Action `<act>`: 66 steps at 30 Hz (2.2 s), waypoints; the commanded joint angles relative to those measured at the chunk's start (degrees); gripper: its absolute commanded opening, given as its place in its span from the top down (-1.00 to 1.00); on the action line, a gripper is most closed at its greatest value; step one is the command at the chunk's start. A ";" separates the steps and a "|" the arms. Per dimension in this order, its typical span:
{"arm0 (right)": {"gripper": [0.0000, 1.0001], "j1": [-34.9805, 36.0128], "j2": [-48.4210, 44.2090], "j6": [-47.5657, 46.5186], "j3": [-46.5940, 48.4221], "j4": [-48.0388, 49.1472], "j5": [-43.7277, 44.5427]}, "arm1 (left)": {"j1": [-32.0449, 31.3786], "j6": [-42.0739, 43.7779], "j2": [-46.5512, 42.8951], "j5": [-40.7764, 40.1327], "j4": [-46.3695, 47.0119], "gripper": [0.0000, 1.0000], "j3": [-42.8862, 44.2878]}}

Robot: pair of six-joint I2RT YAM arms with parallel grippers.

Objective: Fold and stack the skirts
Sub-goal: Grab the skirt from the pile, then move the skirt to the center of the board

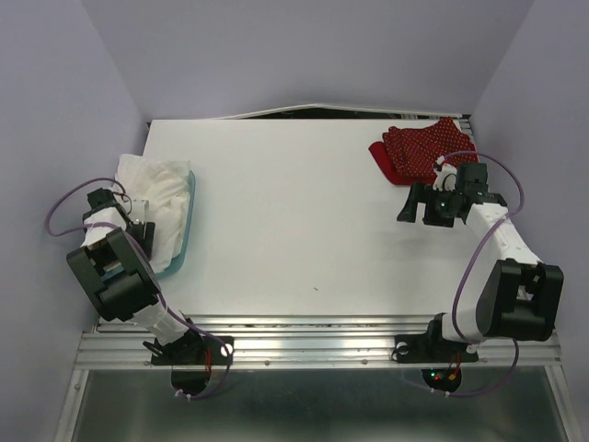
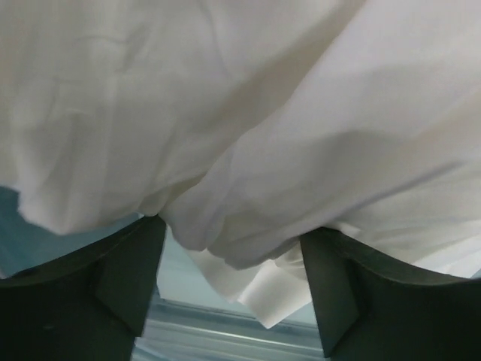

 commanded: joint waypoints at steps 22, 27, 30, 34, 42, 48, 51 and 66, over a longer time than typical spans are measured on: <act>-1.00 0.43 -2.82 0.03 3.34 0.80 -5.36 | -5.56 0.98 -17.07 2.55 -15.10 1.00 34.09; -1.00 0.43 -3.08 0.03 4.48 0.19 -5.80 | -17.85 -2.19 -11.98 -1.84 -17.55 1.00 53.04; -1.00 0.43 -3.35 0.03 5.36 -0.43 -6.07 | -27.78 -3.07 -7.84 -3.52 -20.98 1.00 64.74; -1.00 0.43 -3.61 0.03 6.59 -1.30 -6.42 | -42.10 -1.84 -7.83 -10.86 -17.41 1.00 63.56; -1.00 0.43 -0.63 0.03 11.41 -3.85 -6.77 | -66.38 1.41 -6.35 -20.39 -7.81 1.00 47.54; -1.00 0.43 1.04 0.03 13.44 -4.65 -6.94 | -67.19 -0.08 4.81 -20.30 -2.28 1.00 52.79; -1.00 0.43 2.97 0.03 14.24 -4.56 -6.94 | -66.31 -0.87 14.62 -25.73 1.07 1.00 61.57; -1.00 0.43 3.94 1.61 17.84 -4.74 -7.74 | -75.43 19.25 6.51 -35.24 27.87 1.00 38.18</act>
